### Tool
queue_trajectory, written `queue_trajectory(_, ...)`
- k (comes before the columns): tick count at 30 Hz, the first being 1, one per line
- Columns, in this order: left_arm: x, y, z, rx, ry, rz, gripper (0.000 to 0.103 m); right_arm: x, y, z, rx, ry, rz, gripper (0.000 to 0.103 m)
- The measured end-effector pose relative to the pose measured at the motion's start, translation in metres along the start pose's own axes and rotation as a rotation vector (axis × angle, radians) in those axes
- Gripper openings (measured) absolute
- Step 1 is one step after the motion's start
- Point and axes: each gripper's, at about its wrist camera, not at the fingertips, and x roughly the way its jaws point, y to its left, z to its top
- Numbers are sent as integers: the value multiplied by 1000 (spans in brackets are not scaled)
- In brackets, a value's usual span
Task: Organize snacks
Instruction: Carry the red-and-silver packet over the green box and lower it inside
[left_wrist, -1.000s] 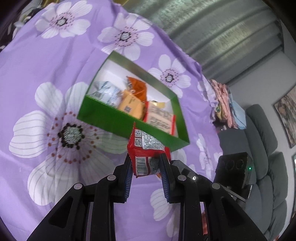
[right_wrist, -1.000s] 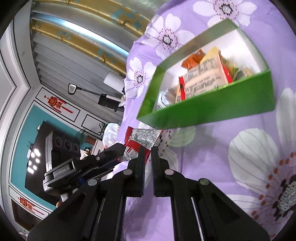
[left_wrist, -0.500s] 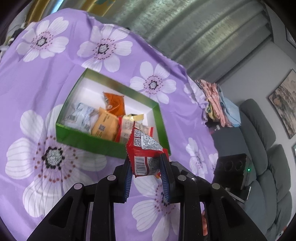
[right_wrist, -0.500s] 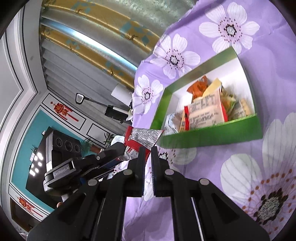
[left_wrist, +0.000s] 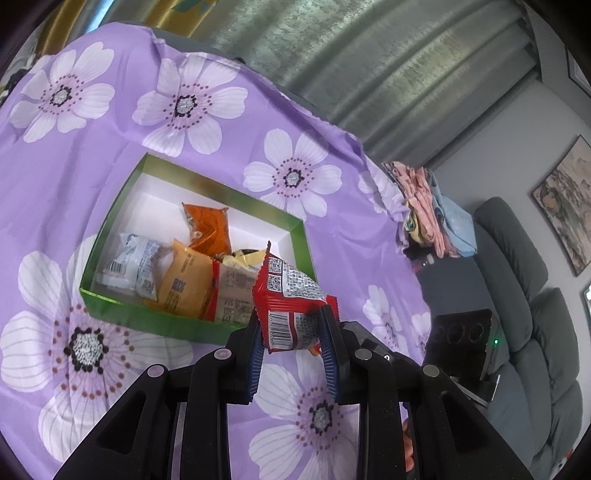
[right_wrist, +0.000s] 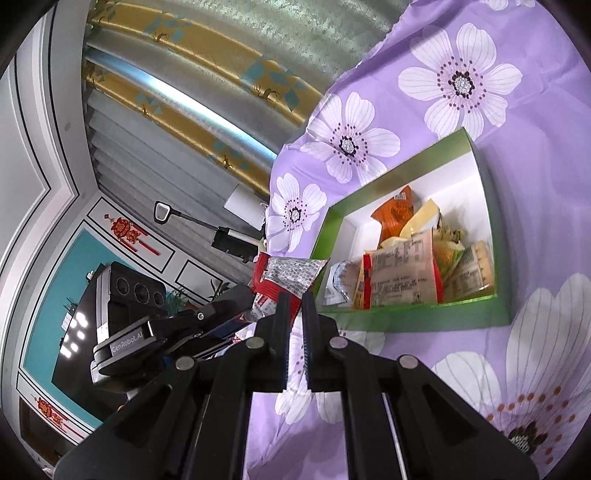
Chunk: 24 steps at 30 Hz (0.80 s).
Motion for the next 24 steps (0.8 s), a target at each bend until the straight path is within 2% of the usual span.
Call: queue_trajectory(24,27,-5,29,27,8,1,28,5,-14,31,-2,-28,-8,9)
